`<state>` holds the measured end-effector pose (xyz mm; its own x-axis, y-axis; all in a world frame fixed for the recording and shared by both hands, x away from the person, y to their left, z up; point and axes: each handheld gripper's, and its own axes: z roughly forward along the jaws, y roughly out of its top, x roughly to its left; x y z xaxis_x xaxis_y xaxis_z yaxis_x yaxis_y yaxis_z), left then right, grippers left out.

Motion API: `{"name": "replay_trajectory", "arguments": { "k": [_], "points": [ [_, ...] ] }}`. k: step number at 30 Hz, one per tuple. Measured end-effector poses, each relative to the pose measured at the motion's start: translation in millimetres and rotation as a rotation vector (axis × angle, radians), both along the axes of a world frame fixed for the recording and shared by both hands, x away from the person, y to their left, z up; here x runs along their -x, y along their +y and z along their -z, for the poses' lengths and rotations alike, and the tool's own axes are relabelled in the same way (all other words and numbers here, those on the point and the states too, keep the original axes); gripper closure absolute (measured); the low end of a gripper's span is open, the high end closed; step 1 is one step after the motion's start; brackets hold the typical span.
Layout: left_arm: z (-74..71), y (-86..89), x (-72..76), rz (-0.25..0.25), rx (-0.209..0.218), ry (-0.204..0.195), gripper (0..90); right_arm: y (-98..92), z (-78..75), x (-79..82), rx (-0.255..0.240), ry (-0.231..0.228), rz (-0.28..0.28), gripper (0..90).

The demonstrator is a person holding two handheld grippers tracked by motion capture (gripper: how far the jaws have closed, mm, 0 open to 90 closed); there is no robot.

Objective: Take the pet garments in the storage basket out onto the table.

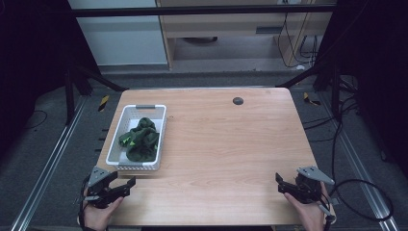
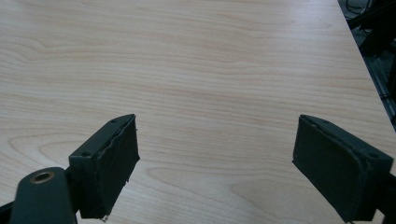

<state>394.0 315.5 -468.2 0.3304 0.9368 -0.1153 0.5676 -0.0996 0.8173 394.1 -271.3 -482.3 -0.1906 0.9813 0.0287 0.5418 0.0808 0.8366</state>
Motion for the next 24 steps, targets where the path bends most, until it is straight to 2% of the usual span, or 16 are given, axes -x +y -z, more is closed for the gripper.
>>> {"name": "replay_trajectory", "arguments": {
  "k": [5,10,12,17,24],
  "points": [
    [-6.4,2.0,4.3,-0.011,0.024,-0.019,23.6,5.0,-0.2,0.3,-0.001,-0.017,-0.027,14.8],
    [-11.9,4.5,4.2,-0.013,0.015,-0.033,23.3,9.3,1.1,-1.2,0.021,-0.021,-0.053,14.8],
    [-14.3,5.1,3.8,-0.017,0.013,-0.038,23.0,11.0,1.7,-2.0,0.016,-0.019,-0.062,14.6],
    [-21.0,3.9,3.7,-0.008,0.024,-0.055,22.0,14.0,3.0,-3.0,0.023,-0.011,-0.085,14.6],
    [-31.8,7.0,1.8,-0.014,0.031,-0.075,21.1,14.0,3.3,-3.6,0.025,-0.017,-0.091,13.8]
  ]
}}
